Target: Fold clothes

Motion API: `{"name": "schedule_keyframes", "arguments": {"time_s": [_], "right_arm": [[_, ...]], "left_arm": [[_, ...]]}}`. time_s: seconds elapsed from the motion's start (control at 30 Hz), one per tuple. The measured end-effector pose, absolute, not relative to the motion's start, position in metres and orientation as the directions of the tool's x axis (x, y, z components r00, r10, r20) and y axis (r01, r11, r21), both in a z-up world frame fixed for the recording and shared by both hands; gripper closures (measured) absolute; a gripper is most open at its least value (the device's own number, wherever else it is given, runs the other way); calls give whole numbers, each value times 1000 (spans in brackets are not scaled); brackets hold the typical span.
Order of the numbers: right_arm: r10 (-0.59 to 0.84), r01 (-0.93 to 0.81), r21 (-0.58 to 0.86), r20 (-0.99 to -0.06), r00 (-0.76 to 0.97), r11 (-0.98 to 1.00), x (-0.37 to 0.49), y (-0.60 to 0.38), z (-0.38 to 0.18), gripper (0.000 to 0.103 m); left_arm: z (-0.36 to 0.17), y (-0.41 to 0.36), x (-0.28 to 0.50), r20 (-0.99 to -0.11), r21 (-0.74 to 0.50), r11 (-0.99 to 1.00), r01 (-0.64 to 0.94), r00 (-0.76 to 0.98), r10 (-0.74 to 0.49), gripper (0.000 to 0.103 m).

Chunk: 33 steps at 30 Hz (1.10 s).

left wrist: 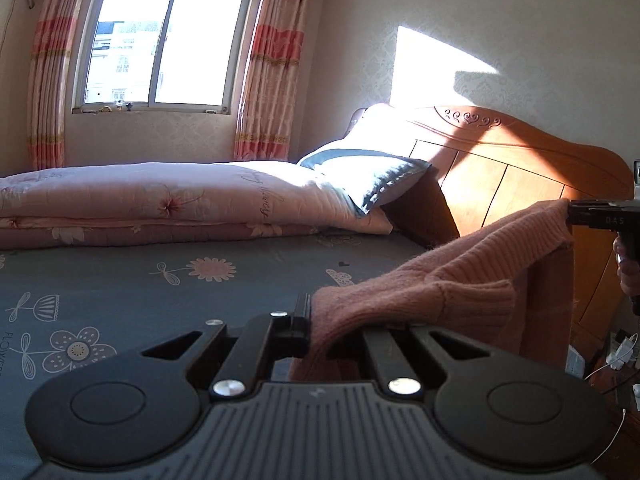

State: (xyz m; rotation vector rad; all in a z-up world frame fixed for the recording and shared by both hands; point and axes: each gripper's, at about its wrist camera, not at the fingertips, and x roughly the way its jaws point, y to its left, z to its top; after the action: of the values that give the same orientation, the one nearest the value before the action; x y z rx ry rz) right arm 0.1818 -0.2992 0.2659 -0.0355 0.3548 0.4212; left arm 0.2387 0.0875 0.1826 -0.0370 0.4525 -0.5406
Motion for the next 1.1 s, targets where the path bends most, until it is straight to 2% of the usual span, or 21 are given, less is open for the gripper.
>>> {"name": "schedule_keyframes", "arguments": {"time_s": [0.2, 0.4, 0.57, 0.77, 1.0, 1.1], "right_arm": [[320, -337, 52, -476, 819, 940, 251, -295, 191, 97], [283, -298, 69, -567, 774, 952, 319, -293, 118, 97], [254, -259, 80, -594, 763, 963, 375, -287, 76, 97], [176, -192, 36, -584, 792, 981, 443, -281, 46, 97], [112, -125, 29, -665, 738, 992, 501, -274, -39, 97], [88, -108, 14, -686, 722, 994, 513, -268, -69, 97]], "left_arm": [[120, 71, 295, -533, -158, 872, 463, 703, -470, 100], [73, 69, 350, -579, -201, 895, 399, 689, -437, 100], [47, 59, 396, -598, -202, 918, 341, 699, -391, 100], [15, 48, 455, -633, -202, 939, 278, 695, -342, 100], [-61, 33, 501, -725, -144, 969, 201, 645, -242, 99], [-83, 27, 507, -745, -111, 976, 188, 634, -207, 94]]}}
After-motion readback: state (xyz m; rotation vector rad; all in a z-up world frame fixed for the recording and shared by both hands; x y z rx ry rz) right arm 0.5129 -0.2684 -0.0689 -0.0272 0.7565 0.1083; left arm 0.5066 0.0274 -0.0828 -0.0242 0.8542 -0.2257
